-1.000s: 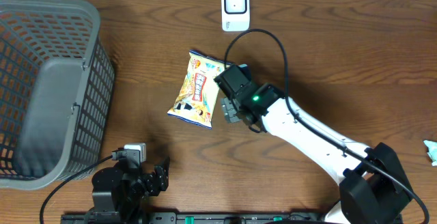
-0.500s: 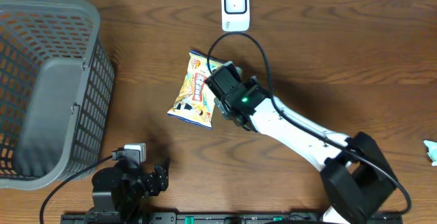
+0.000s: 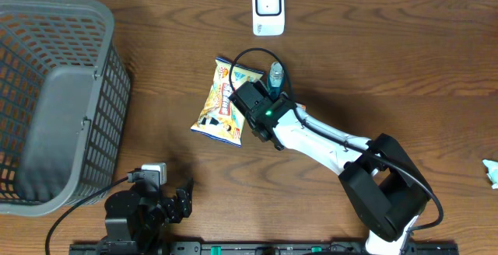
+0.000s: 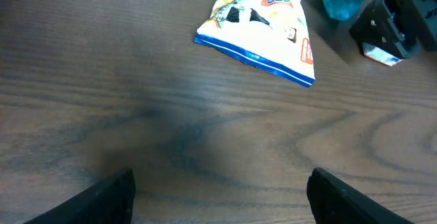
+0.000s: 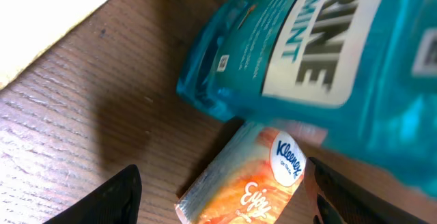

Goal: Scan the item barcode
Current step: 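Move the right gripper over to the orange Kleenex pack, then grasp the orange Kleenex pack with the right gripper and lift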

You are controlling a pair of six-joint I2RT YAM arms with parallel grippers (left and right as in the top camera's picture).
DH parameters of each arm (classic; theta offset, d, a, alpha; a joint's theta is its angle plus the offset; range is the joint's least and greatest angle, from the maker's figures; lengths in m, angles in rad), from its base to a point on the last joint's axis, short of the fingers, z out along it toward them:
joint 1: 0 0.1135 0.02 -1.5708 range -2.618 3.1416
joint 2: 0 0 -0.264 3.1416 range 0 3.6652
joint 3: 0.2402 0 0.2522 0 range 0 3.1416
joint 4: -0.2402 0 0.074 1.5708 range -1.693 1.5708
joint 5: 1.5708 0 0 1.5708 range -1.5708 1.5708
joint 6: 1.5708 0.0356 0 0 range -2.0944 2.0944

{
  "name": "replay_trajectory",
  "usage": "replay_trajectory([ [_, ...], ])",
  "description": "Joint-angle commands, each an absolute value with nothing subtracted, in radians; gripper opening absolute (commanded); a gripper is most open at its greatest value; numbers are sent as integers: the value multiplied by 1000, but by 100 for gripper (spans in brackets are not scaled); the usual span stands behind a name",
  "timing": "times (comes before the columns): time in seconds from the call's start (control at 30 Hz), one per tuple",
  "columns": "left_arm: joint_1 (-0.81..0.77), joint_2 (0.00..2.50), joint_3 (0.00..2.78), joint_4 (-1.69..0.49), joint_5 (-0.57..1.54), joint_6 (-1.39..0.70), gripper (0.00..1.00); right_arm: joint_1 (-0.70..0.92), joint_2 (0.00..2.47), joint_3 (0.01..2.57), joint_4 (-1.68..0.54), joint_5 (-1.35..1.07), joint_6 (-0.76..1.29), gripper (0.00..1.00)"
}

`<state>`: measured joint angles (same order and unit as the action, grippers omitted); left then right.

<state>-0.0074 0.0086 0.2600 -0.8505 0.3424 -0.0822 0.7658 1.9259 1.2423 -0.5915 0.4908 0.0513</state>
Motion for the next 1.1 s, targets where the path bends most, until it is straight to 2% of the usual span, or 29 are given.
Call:
replay_trajectory([
  [0.0,-6,4,263,-864,355,-88,80,773,1917,1244,-606,498,120,72],
  [0.2,-6,4,263,-863,355,-88,80,774,1841,1297,-712,390,170,72],
  [0.37,-6,4,263,-864,355,-88,80,773,1730,1311,-729,304,186,82],
  [0.47,-6,4,263,-864,355,-88,80,773,1727,1308,-731,316,144,79],
  [0.57,-6,4,263,-864,355,-88,80,774,1747,1290,-735,317,102,67],
  [0.73,-6,4,263,-864,355,-88,80,777,1788,1230,-709,376,104,57],
  [1.07,-6,4,263,-863,355,-88,80,793,1874,1180,-623,445,88,62],
])
